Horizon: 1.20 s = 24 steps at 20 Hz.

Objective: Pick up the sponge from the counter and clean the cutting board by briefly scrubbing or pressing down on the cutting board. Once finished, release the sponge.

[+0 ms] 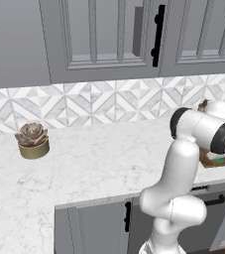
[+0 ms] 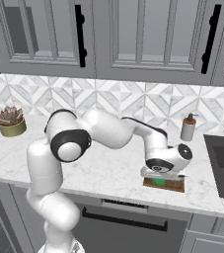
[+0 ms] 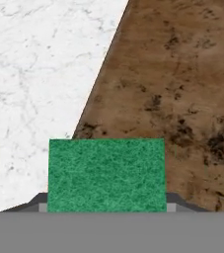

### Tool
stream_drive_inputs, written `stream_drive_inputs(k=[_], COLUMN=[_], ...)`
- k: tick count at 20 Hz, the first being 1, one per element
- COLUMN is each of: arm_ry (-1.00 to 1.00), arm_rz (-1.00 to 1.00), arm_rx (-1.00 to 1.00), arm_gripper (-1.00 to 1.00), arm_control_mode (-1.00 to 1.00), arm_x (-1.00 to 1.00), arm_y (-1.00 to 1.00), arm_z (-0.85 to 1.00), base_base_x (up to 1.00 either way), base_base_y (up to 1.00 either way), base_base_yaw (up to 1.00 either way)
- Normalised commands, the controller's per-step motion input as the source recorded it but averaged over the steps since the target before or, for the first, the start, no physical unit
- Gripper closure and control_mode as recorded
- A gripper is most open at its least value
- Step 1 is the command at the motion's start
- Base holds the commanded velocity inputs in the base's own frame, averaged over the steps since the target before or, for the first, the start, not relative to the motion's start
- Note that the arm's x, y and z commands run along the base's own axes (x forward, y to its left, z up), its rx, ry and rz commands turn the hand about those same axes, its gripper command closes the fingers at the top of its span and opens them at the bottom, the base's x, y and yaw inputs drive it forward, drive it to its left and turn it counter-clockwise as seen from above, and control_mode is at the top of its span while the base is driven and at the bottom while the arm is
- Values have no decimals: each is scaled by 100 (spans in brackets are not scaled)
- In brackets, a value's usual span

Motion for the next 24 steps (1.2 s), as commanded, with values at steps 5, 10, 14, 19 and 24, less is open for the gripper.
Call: stream_drive_inputs(k=[5, 10, 14, 19, 24], arm_ry=[0, 2, 0, 1, 3], arm_rz=[-7, -3, 0, 0, 0], arm_rx=[-2, 0, -1, -8, -3], arm_gripper=[100, 100, 100, 100, -100], arm_control_mode=[-100, -100, -100, -100, -100], arm_x=[16, 43, 19, 21, 76], arm_y=[62, 65, 80, 91, 82], arm_z=[-9, -6, 6, 2, 0], base_base_x=[0, 0, 0, 0, 0], base_base_y=[0, 0, 0, 0, 0], base_base_yaw=[0, 0, 0, 0, 0])
